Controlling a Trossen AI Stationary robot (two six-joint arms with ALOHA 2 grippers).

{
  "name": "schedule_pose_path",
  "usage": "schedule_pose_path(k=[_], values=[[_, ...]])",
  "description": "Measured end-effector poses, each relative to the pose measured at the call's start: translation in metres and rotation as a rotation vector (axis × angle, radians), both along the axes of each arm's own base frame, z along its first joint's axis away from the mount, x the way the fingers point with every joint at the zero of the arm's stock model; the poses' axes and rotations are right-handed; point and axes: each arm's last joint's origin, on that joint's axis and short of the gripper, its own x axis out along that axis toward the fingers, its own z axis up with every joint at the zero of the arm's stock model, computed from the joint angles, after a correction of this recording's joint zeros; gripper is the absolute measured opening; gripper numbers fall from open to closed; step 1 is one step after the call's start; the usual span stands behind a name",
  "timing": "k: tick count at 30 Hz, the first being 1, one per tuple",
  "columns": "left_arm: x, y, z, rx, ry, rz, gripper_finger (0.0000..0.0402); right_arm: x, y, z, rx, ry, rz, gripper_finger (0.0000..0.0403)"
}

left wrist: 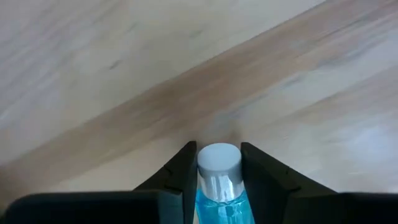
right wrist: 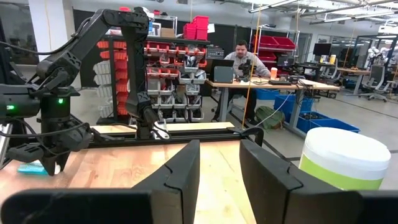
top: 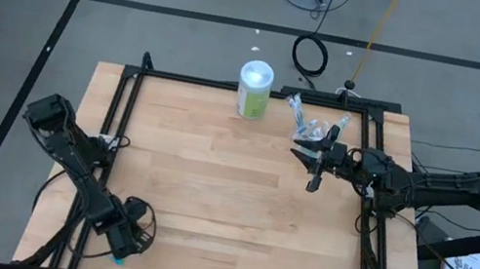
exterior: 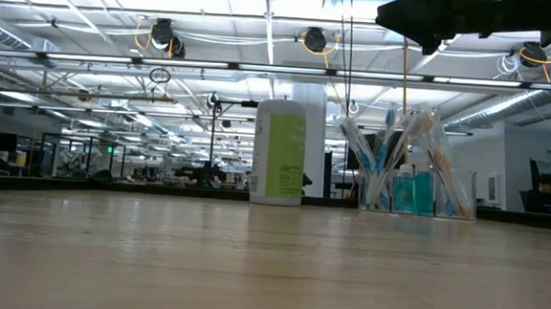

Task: Pick & Place toothbrushing station
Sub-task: Put the blue mouthwash into the transparent organizer

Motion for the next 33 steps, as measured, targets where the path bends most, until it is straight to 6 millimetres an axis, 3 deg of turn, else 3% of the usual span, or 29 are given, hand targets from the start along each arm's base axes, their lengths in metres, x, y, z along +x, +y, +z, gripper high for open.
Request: schedule_pose_path(k=[5, 9, 18, 27, 33], values=[[0.016, 0.013, 0.016, 0.015, -0.102, -0.038, 0.0104, 0.000, 0.000, 0.000, 0.000, 0.000, 0.000, 0.0105], [0.033, 0.028, 0.041, 0.100, -0.297, -0.090, 0.0104, 0.000, 0.000, 0.000, 0.000, 0.000, 0.000, 0.0105], [0.076, 0.072, 0.100, 0.603, -0.723, -0.326, 0.0104, 0.000, 0.000, 0.000, 0.000, 0.000, 0.000, 0.0105], [0.126, 0.115, 0.131, 0.949, -0.950, -0.532, 0.0104, 0.000, 0.000, -0.006, 0.055, 0.047, 0.003, 0.0105], [0.156, 0.146, 0.131, 0.973, -1.082, -0.632, 0.0104, 0.000, 0.000, -0.009, 0.080, 0.075, 0.002, 0.0105]])
